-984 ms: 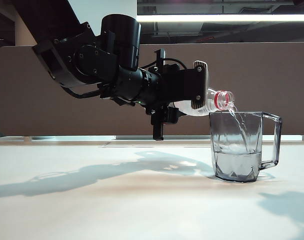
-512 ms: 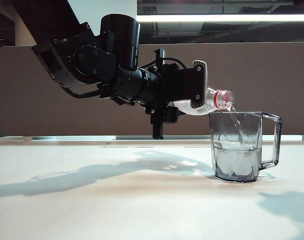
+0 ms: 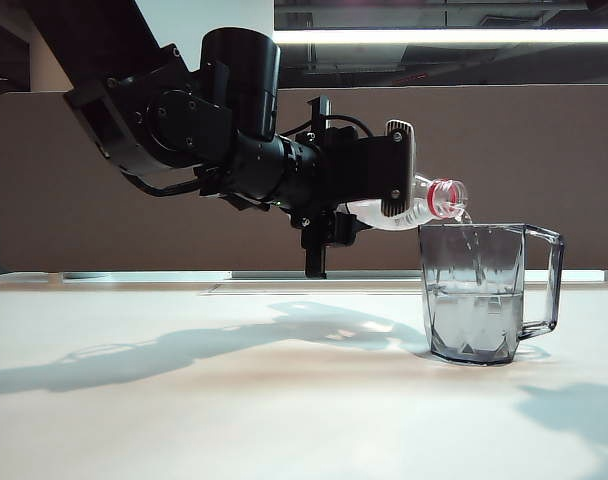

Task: Pick up the mineral water bottle with the left hand on the table and pour water into the mug until it's half full.

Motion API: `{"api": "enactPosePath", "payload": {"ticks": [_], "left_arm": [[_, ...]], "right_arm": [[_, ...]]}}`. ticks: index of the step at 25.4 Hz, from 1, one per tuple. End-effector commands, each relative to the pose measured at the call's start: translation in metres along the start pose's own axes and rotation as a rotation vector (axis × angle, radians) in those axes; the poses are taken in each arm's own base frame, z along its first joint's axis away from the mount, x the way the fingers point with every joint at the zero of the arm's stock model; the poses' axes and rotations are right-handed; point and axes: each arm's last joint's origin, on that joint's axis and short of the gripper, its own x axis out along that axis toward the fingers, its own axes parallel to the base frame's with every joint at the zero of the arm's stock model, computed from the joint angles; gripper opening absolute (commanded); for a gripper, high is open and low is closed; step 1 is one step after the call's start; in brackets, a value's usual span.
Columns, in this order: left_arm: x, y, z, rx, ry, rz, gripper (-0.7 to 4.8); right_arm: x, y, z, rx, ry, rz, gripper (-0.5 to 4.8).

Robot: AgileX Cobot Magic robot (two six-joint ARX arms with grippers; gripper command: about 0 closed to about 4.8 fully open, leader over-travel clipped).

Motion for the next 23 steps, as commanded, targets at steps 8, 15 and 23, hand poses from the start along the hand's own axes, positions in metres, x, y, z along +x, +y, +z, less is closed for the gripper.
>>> {"api": "enactPosePath", "payload": {"ticks": [8,15,23], "left_arm": [[-0.0003,0.0122,0.0008,0.021,-0.006,0.065,2.14],[-0.0004,0.0124,0.0008,-0.211,-0.013,0.064,2.14],[-0.003,0.0191,0.0013,-0.464,-0.022,0.066,2.14]], "right_arm": [[-0.0019,0.0,0.0039,0.003,-0.026,0.004,-0.01],[-0.0019,0.0,0.004,0.003,-0.027,0.003,-0.01],[-0.0019,0.0,0.004,0.003,-0.027,0.003,-0.01]]}}
